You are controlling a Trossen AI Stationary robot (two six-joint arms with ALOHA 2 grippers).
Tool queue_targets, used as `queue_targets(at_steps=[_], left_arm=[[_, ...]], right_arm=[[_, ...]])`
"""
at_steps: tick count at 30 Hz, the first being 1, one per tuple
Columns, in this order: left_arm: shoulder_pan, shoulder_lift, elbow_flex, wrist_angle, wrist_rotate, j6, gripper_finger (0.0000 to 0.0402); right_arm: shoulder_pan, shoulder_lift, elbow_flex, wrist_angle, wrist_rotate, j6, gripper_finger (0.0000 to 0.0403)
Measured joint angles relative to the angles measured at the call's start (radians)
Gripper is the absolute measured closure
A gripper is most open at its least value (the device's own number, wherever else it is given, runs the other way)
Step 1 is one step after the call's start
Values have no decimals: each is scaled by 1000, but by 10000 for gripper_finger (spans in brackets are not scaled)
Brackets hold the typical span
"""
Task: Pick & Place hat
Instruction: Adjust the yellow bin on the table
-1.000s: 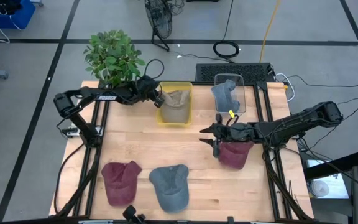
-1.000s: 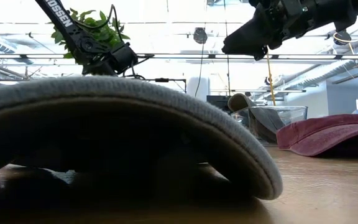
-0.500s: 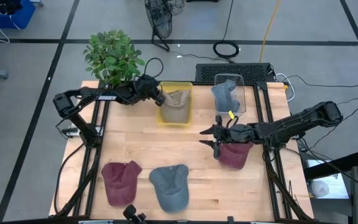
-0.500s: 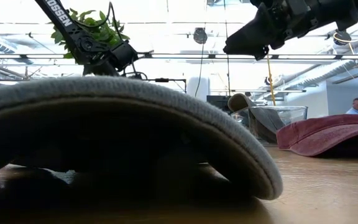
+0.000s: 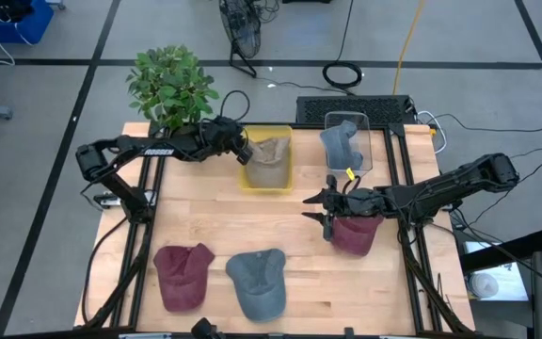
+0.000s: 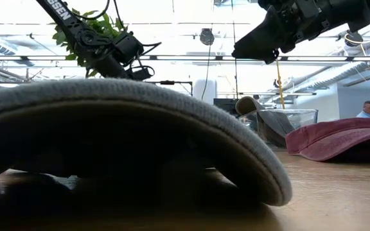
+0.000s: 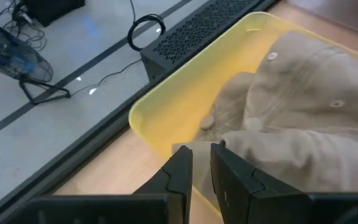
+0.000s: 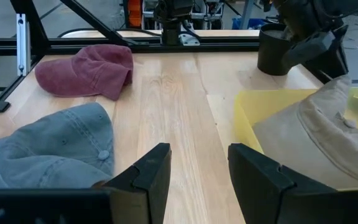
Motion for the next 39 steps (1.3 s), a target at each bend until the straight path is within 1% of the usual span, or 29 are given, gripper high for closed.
queue_targets(at_steps=[5, 10, 14, 18, 23, 28, 32, 34, 36, 39], left_arm=[[-4, 34, 0, -2, -47, 2, 337], [6, 72, 0, 6, -50, -13, 337], [7, 99, 2, 52, -53, -18, 337], [1, 111, 2, 95, -53, -36, 337], [-9, 112, 1, 94, -67, -20, 337], [-8, 76, 0, 49, -101, 13, 337], [-8, 12, 0, 34, -103, 13, 337], [-9, -26, 0, 0, -103, 5, 337], [-18, -53, 0, -11, -86, -6, 337], [-36, -79, 0, -62, -32, -23, 337]], right_arm=[[0, 0, 0, 0, 0, 10, 257], [0, 0, 0, 0, 0, 8, 257], [0, 0, 0, 1, 0, -1, 257], [0, 0, 0, 1, 1, -8, 257], [0, 0, 0, 1, 1, -8, 257], [0, 0, 0, -1, 0, -5, 257], [0, 0, 0, -8, 1, -1, 257], [0, 0, 0, -13, 0, 5, 257], [0, 0, 0, -15, 0, 9, 257], [0, 0, 0, -15, 0, 11, 257]])
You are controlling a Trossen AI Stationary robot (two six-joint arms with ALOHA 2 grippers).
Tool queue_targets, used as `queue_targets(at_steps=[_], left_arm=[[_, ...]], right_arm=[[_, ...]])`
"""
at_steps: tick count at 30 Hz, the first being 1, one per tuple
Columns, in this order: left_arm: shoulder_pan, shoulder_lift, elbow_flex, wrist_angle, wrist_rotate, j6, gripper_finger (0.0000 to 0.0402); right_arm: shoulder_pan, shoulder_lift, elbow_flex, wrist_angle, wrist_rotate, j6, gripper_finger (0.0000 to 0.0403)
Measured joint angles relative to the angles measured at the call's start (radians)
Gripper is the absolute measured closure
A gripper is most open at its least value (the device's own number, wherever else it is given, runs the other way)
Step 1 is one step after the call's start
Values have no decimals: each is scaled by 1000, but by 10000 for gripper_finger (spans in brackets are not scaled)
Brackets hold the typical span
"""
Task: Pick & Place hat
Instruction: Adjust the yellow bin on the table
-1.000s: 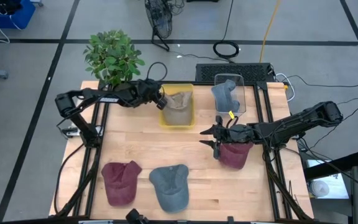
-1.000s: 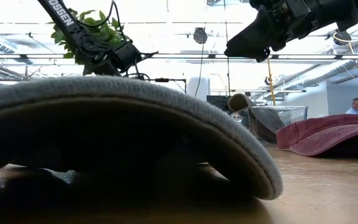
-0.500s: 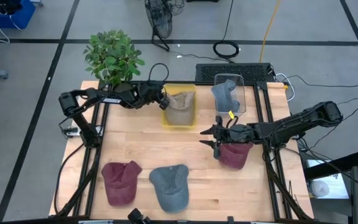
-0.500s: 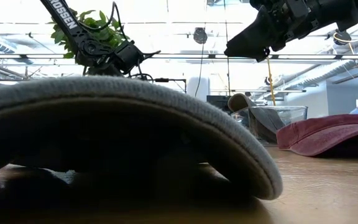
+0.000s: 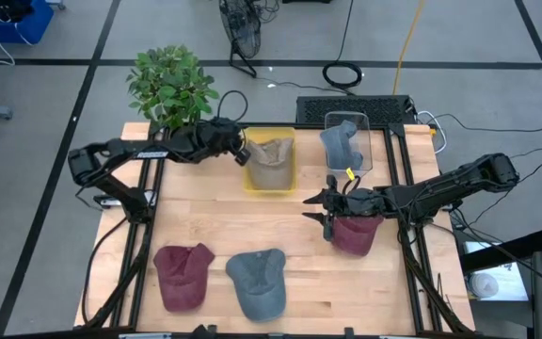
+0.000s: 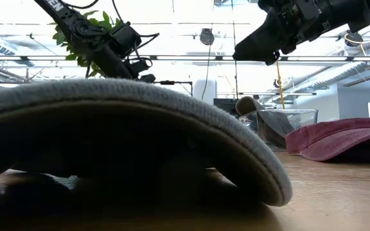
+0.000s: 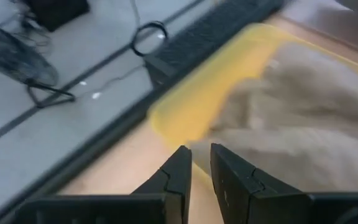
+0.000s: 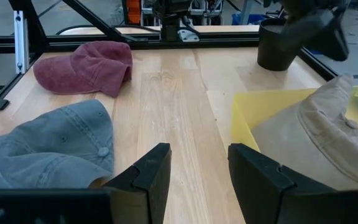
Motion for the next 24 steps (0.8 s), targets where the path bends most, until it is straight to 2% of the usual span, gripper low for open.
queue_targets(at_steps=[8, 18, 24], left_arm=[[-61, 32, 0, -2, 0, -5, 337], [-22, 155, 0, 73, -16, -13, 337], [-13, 175, 0, 136, -18, -13, 337]], right_arm=[[0, 0, 0, 10, 0, 8, 257], [0, 0, 0, 15, 0, -16, 257], [0, 0, 0, 15, 0, -19, 257]])
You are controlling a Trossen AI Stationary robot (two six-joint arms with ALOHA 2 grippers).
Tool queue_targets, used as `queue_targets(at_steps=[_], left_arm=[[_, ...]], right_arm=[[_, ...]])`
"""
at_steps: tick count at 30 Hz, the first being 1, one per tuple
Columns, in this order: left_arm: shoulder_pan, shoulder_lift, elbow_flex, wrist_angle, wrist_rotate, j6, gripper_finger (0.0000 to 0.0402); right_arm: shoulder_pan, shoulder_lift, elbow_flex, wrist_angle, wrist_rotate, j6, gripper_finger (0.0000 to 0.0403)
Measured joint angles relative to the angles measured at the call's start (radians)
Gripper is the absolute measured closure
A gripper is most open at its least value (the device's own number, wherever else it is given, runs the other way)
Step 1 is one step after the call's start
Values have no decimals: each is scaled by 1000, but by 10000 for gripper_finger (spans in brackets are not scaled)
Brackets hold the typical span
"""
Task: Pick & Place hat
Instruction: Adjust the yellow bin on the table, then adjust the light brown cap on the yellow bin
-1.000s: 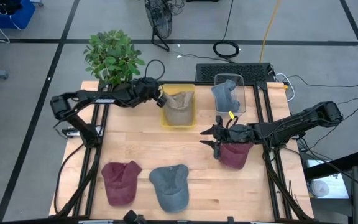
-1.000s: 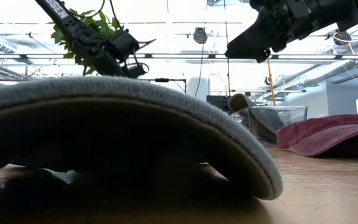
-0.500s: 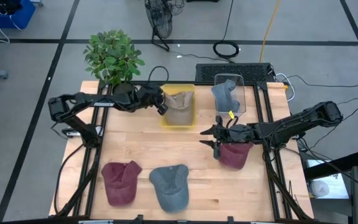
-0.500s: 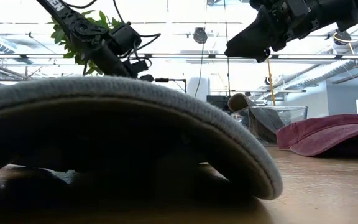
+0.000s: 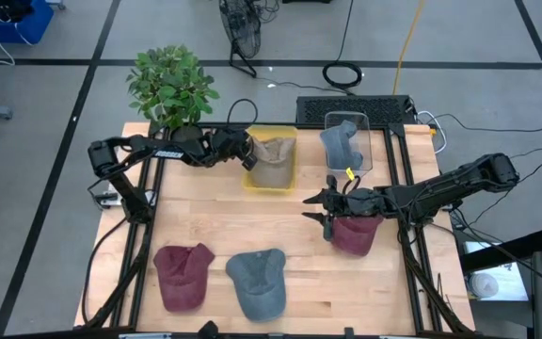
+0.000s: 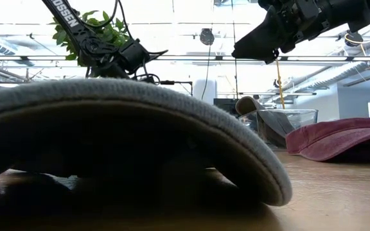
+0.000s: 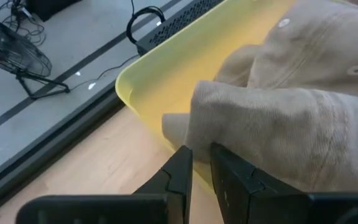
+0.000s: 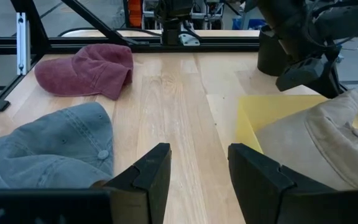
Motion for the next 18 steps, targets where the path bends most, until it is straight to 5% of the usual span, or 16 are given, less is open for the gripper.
queue_targets(at_steps=[18], left_arm=[[0, -86, 0, -38, 14, 69, 337]], right_arm=[[0, 0, 0, -10, -1, 22, 257]])
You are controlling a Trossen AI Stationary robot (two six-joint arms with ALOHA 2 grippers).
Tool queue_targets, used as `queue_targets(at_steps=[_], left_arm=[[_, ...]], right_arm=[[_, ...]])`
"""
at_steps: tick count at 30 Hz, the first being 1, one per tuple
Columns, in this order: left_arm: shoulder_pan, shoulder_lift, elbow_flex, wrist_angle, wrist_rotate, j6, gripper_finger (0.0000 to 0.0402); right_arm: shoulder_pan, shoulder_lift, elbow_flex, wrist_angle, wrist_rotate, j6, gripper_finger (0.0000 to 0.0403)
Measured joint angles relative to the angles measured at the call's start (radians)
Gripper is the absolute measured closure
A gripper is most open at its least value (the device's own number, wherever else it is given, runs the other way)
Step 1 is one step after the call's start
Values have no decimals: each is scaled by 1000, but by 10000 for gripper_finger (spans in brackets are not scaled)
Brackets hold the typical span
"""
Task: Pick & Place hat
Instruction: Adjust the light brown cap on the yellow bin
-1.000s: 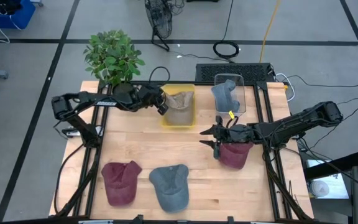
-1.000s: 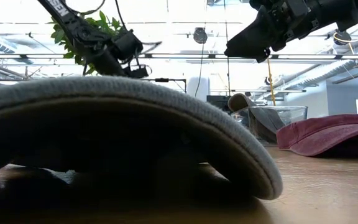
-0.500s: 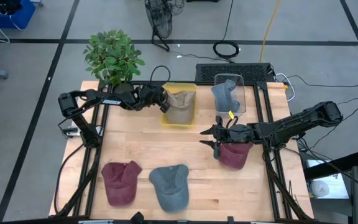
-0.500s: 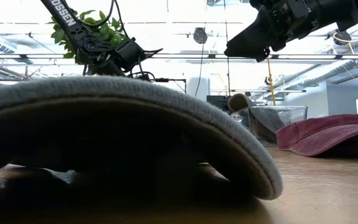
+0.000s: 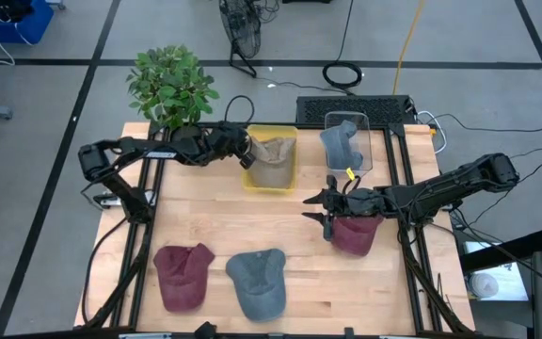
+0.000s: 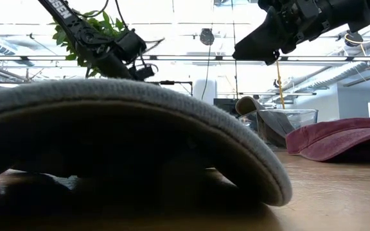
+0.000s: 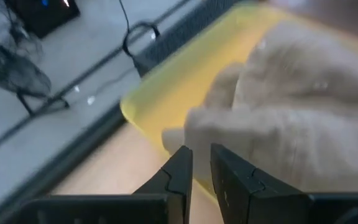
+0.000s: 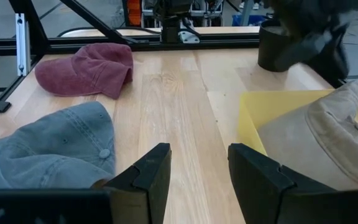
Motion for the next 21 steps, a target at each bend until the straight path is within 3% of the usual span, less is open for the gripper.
queue_targets(at_steps=[8, 12, 21], left_arm=[[-1, -66, 0, 91, -2, -32, 337], [-8, -32, 1, 155, 53, -70, 337], [-11, 71, 1, 150, 61, -56, 337]], right_arm=[[0, 0, 0, -2, 0, 0, 257], [0, 0, 0, 4, 0, 0, 257], [0, 0, 0, 3, -1, 0, 257]])
